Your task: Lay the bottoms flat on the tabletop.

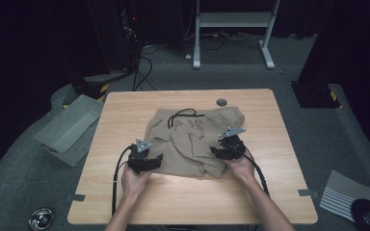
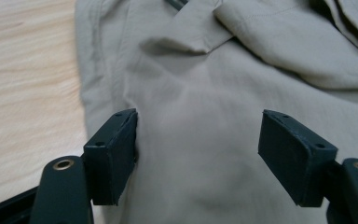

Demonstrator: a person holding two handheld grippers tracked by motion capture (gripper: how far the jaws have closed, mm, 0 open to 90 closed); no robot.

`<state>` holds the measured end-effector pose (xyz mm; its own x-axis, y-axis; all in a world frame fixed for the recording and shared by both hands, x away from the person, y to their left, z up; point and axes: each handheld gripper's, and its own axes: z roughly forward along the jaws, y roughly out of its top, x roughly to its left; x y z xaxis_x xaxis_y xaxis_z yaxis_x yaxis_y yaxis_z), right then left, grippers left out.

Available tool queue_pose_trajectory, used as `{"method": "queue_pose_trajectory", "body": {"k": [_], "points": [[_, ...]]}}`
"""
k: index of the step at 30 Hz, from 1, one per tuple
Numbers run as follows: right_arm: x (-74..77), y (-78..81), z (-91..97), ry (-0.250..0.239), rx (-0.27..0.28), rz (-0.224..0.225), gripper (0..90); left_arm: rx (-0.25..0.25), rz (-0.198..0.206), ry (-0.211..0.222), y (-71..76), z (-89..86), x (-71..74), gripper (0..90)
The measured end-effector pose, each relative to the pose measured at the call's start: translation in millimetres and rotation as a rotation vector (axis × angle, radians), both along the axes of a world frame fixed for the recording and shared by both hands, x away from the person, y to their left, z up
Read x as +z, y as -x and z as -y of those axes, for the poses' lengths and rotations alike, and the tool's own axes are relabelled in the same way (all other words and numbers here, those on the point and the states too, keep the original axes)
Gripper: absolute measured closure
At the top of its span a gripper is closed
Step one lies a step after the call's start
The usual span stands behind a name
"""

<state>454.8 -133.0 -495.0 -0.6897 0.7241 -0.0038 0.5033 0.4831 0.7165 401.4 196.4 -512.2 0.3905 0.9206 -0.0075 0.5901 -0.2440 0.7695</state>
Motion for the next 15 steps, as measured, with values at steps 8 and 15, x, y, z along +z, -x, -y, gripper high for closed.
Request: {"method": "queue_pose_trajectory", "body": {"k": [8, 15], "points": [[-13.7, 1.2, -17.3, 0.029, 0.046, -0.056, 51.8, -0.003, -0.029, -0.011, -7.0, -0.4, -16.7, 28.5], [-15.7, 5.2, -16.6, 0.074, 0.094, -0.051, 84.4, 0.01, -0.016, -0.009, -6.7, -1.4, -18.2, 28.9]]}}
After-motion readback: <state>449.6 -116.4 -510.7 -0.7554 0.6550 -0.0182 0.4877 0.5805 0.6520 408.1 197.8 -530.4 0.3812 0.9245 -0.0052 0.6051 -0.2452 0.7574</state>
